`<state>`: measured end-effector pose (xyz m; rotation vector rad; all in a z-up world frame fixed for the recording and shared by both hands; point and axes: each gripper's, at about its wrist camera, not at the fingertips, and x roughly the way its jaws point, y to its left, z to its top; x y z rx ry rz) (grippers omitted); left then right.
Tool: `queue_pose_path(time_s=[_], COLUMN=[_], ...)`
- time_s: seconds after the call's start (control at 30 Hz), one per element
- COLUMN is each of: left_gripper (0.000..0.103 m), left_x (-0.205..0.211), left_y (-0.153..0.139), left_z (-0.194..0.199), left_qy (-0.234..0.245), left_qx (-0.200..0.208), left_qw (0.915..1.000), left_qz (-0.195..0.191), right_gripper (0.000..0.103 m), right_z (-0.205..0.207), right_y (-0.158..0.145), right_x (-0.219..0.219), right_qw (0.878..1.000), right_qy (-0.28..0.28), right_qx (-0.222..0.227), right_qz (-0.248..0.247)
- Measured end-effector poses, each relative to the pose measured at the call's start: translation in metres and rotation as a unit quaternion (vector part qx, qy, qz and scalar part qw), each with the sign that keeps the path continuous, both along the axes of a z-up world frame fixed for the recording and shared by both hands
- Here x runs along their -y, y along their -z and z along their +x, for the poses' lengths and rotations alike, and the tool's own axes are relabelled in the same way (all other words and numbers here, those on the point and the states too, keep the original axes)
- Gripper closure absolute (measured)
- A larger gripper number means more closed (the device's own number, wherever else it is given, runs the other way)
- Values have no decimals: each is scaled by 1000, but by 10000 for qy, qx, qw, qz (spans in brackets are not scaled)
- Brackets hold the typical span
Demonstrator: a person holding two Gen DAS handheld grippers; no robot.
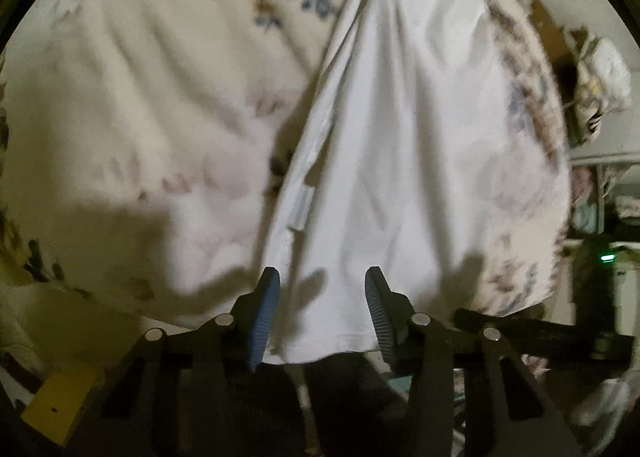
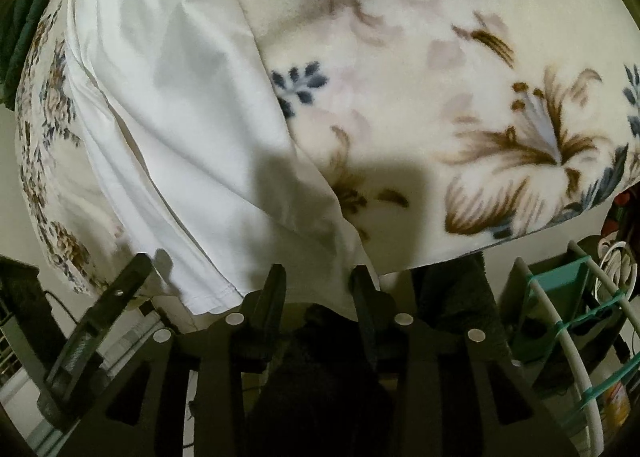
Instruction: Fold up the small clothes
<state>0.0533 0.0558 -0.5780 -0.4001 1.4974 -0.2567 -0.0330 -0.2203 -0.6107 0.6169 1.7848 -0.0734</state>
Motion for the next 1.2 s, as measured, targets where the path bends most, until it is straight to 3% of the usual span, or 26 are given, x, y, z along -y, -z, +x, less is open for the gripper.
queue_pose_path(time_s=[0.1, 0.23, 0.4, 0.57, 0.83, 0.87, 0.97, 1.1, 1.17, 1.2], left_gripper=[63, 63, 63, 63, 63, 64, 100, 102, 102, 102], left_x=[3, 9, 12, 14, 13, 14, 16, 11, 7, 4], left_y=[-2, 18, 31, 19, 33, 33, 32, 21, 16, 13], left_z=[-3, 0, 2, -2, -1, -1, -2, -11, -15, -16], left_qy=[66, 35, 35, 118, 195, 215, 276, 211, 161, 103], left_qx=[8, -200, -267, -126, -208, -180, -52, 167, 210, 204], left_qw=[9995, 9992, 9996, 9995, 9990, 9990, 9980, 9981, 9982, 9985], left_qz=[-324, -341, -84, 277, 332, 353, 561, 562, 539, 493], right_gripper=[67, 67, 67, 67, 67, 67, 67, 67, 80, 98], right_z=[-4, -3, -1, -2, -1, -1, 0, -1, -3, -4], right_y=[3, 6, 5, 6, 7, 7, 8, 9, 9, 8], right_x=[2, 5, 9, 10, 9, 8, 6, 3, 2, 1], right_qw=[10000, 10000, 10000, 10000, 9999, 9999, 9999, 10000, 10000, 10000], right_qy=[-26, 20, -25, -26, -80, -72, -75, -69, -39, -63], right_qx=[-10, -45, -19, -44, -15, -11, -12, -4, 48, 45], right_qz=[17, 35, 26, 34, 96, 96, 75, 44, 36, 25])
